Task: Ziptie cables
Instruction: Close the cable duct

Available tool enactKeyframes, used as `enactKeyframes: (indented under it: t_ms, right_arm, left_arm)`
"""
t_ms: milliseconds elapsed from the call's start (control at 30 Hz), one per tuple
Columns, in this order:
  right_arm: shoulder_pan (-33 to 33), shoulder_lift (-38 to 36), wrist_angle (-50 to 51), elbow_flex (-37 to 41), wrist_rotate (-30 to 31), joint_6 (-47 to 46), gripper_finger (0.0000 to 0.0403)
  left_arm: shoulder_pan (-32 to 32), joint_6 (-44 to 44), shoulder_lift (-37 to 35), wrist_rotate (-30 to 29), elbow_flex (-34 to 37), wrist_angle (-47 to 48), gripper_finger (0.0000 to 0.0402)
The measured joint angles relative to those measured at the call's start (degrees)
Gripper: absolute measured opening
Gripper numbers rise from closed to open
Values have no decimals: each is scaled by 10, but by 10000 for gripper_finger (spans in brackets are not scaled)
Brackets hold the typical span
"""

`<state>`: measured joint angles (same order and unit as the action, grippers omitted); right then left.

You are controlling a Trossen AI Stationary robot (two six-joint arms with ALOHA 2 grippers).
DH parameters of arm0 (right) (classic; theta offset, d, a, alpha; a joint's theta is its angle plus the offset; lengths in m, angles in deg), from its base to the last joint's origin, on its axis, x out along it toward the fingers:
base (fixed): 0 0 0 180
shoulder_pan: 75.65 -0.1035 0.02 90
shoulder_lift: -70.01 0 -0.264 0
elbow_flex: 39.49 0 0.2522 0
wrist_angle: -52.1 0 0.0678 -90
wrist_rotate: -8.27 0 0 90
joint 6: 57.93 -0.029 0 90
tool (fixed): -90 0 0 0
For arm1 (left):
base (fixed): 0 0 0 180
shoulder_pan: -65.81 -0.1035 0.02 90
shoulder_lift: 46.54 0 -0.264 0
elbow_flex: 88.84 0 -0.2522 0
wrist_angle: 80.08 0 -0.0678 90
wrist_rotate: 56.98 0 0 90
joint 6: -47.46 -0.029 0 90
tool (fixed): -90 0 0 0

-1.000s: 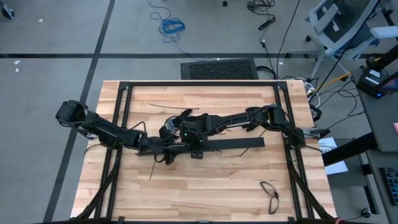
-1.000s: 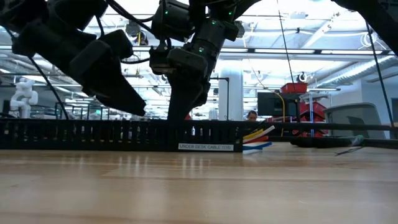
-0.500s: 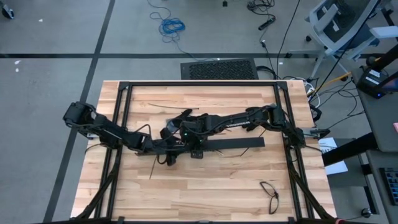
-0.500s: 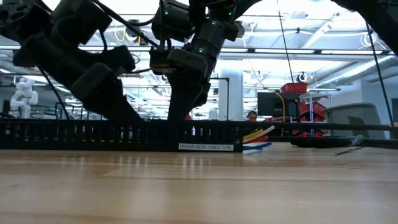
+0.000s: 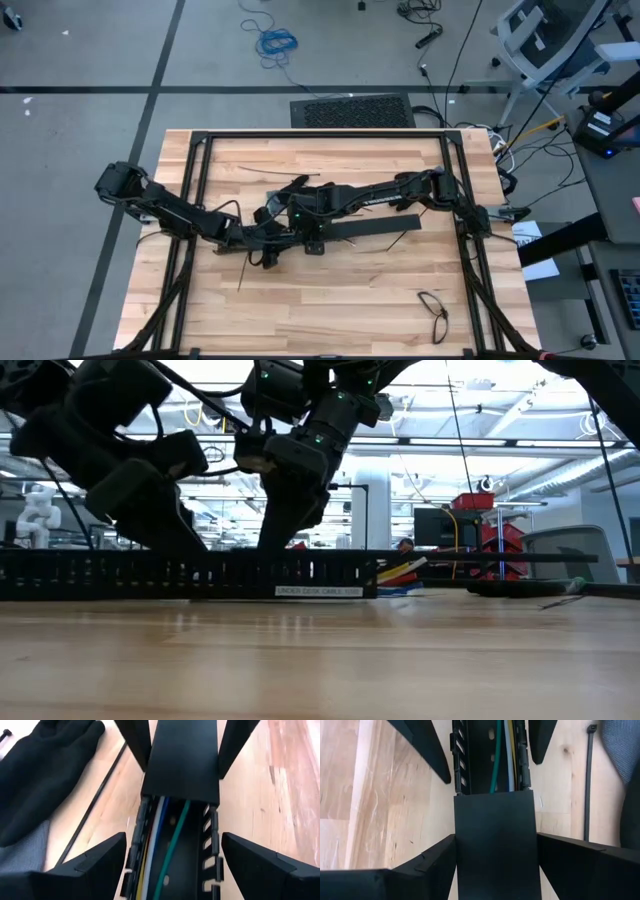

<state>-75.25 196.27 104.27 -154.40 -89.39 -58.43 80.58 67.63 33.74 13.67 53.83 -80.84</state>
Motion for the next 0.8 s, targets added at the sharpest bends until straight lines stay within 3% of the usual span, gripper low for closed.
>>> enactKeyframes:
  t_ms: [200,800]
  right_arm:
    - [0,0,3,0,0,1,249]
    - [1,0,2,0,2,-2,249]
  left_arm:
    - [0,-15,-22,-3,0,41,322]
    - [-17,-43,7,-22,0,-20,321]
